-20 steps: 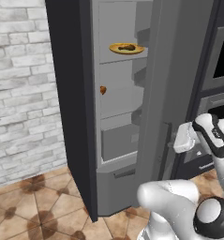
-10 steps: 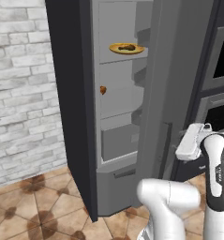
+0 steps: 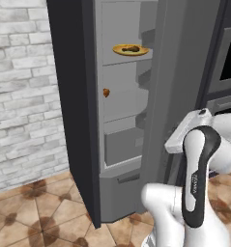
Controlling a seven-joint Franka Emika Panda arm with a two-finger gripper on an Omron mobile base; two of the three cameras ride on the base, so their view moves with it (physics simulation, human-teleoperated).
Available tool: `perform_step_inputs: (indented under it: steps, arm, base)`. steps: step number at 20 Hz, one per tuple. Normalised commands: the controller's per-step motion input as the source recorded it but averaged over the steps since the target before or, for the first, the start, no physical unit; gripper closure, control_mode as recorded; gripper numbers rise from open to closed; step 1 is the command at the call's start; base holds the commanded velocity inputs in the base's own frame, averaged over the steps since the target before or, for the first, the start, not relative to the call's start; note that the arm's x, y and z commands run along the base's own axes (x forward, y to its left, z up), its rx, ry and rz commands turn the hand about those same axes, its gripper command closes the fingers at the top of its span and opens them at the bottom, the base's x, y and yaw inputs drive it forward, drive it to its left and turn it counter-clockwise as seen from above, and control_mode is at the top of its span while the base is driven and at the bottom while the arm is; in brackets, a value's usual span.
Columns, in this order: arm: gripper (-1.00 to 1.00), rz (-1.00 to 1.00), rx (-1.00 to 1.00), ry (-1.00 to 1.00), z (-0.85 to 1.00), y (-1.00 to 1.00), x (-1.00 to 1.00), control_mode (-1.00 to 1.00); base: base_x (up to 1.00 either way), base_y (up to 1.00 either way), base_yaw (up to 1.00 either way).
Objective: Retrieve the chicken drumstick from the fridge and place it on the saucepan with marinade on the stove.
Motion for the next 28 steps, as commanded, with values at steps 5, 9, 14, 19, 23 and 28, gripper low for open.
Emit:
perform_step_inputs:
  steps: [5, 9, 14, 19, 23, 28]
  arm:
    - [-1.00, -0.23, -0.28, -0.21, 0.11, 1.00, -0.49, -1.00]
    - [-1.00, -0.24, -0.28, -0.49, -0.16, 1.00, -0.21, -1.00]
    - [-1.00, -0.19, -0.13, -0.25, -0.12, 0.81, 0.23, -1.00]
    - [-1.00, -0.13, -0.08, 0.00, -0.03, 0.37, 0.85, -1.00]
    - [-1.00, -0.01, -0.06, 0.02, -0.06, 0.26, 0.99, -1.00]
    - [-1.00, -0.10, -0.10, 0.09, -0.07, 0.00, 0.75, -1.00]
  base:
    - [0.00, 0.00, 0.00]
    - [0.00, 0.00, 0.00]
    - [0.00, 0.00, 0.00]
    - [0.00, 0.00, 0.00]
    - [0.00, 0.00, 0.00]
    - [0.00, 0.00, 0.00]
